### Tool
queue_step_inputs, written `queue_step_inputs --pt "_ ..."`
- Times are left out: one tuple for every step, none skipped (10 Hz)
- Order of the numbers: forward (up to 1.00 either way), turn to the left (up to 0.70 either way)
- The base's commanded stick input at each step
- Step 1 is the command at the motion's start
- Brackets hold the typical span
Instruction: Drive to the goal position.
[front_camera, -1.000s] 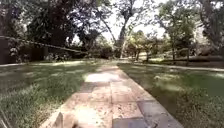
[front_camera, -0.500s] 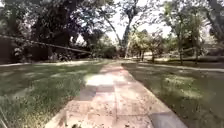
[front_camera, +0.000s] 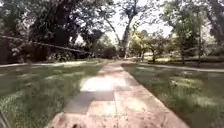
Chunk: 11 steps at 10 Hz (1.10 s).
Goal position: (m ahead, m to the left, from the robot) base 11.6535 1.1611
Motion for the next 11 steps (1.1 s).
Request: queue_step_inputs --pt "0.7 0.0" --pt "0.7 0.0" --pt "0.7 0.0" --pt "0.7 0.0" --pt "0.7 0.0" --pt "0.7 0.0" --pt "0.7 0.0" --pt "0.7 0.0" --pt "0.7 0.0" --pt "0.7 0.0" --pt "0.7 0.0"
